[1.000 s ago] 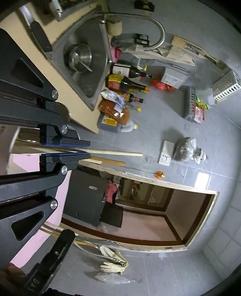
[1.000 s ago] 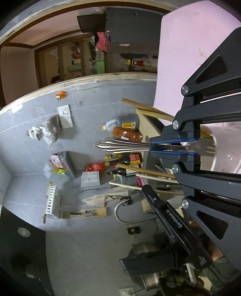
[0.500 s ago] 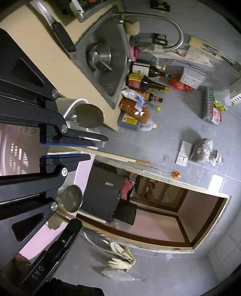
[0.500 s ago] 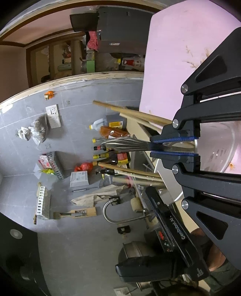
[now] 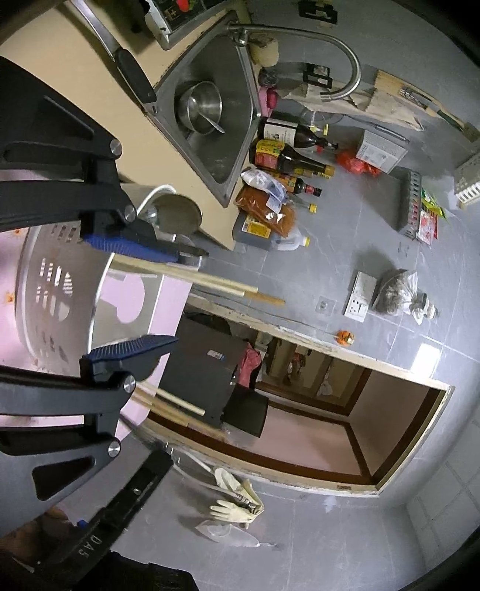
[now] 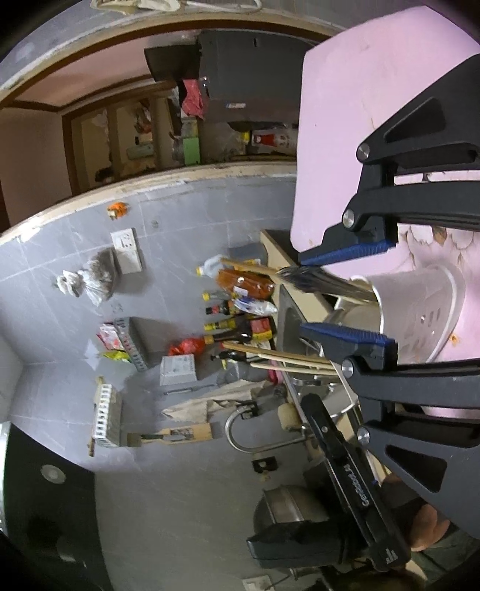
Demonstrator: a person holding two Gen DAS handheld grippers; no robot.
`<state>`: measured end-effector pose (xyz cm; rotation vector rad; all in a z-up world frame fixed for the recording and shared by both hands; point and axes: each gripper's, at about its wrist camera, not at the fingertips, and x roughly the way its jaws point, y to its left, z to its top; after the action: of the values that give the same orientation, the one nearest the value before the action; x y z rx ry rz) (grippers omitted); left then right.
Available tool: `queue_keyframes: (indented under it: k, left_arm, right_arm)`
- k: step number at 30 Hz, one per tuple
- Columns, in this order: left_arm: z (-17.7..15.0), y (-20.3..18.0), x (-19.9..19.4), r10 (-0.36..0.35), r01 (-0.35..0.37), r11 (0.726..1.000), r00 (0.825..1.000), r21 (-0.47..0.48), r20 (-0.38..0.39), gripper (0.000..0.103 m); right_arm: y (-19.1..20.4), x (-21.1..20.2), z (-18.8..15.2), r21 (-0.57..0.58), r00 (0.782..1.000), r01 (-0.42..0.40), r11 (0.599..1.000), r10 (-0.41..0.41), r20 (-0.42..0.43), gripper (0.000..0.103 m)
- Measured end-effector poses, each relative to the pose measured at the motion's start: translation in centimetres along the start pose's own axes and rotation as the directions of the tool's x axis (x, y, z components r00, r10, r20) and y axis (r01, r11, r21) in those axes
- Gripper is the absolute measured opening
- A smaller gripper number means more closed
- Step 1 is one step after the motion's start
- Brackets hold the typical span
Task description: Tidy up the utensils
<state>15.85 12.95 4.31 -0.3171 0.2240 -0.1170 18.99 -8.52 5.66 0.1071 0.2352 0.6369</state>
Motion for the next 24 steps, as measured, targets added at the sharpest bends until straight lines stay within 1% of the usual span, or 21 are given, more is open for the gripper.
queue_keyframes:
  k: [1,3,5,6,7,10,12,16,17,18,20,24]
  left_arm:
    - [0.0,-0.3,-0.2,-0.005,0.005,1.000,1.000,0.004,-0.001,0.038]
    - [0.0,-0.9,-0.4,-0.012,0.012,1.000,1.000,0.013,0.001,0.046]
    - [-0.1,-1.6,-0.7,-0.020,0.020,1.000,1.000,0.021,0.001,0.051]
    - [-0.1,-2.0,-0.8,-0.024,0.024,0.999,1.000,0.025,0.000,0.053]
    - [-0.2,-2.3,-1.0,-0.028,0.028,0.999,1.000,0.032,-0.001,0.054]
    - [-0.3,-3.3,-1.6,-0.031,0.031,0.998,1.000,0.052,0.004,0.061]
    - [-0.4,-3.9,-1.9,-0.033,0.033,0.998,0.999,0.057,0.002,0.072]
    - [-0.9,-5.0,-2.9,-0.044,0.045,0.997,0.999,0.064,-0.003,0.073]
    - [-1.0,-5.3,-3.1,-0.040,0.041,0.997,0.999,0.070,-0.005,0.076]
    - [-1.1,-5.7,-3.3,-0.033,0.033,0.996,0.999,0.080,-0.007,0.084]
    - [-1.4,-6.3,-3.9,-0.020,0.020,0.995,1.000,0.098,0.000,0.093]
    - [-2.2,-7.3,-5.0,-0.019,0.018,0.994,1.000,0.112,0.007,0.096]
  right_arm:
    - [-0.2,-0.5,0.1,0.004,1.000,0.010,1.000,-0.010,0.008,0.038]
    - [-0.5,-1.3,0.3,0.009,1.000,0.023,1.000,-0.023,0.021,0.044]
    - [-0.8,-2.3,0.4,0.009,0.999,0.039,0.999,-0.040,0.033,0.050]
    - [-1.0,-2.8,0.5,0.007,0.998,0.048,0.999,-0.048,0.040,0.053]
    - [-1.2,-3.5,0.5,0.006,0.997,0.060,0.998,-0.060,0.050,0.054]
    - [-1.8,-5.2,0.4,0.008,0.993,0.094,0.996,-0.095,0.063,0.067]
    - [-2.2,-6.4,0.3,0.010,0.989,0.131,0.991,-0.132,0.069,0.074]
    - [-2.5,-8.5,0.2,0.000,0.983,0.171,0.985,-0.170,0.069,0.080]
    - [-2.7,-9.2,0.1,-0.001,0.982,0.175,0.985,-0.174,0.070,0.082]
    - [-2.8,-9.9,0.0,0.000,0.981,0.179,0.984,-0.178,0.072,0.085]
    - [-3.1,-11.0,-0.3,0.013,0.980,0.185,0.983,-0.186,0.069,0.089]
    - [-3.5,-13.0,-1.1,0.043,0.979,0.193,0.980,-0.195,0.061,0.099]
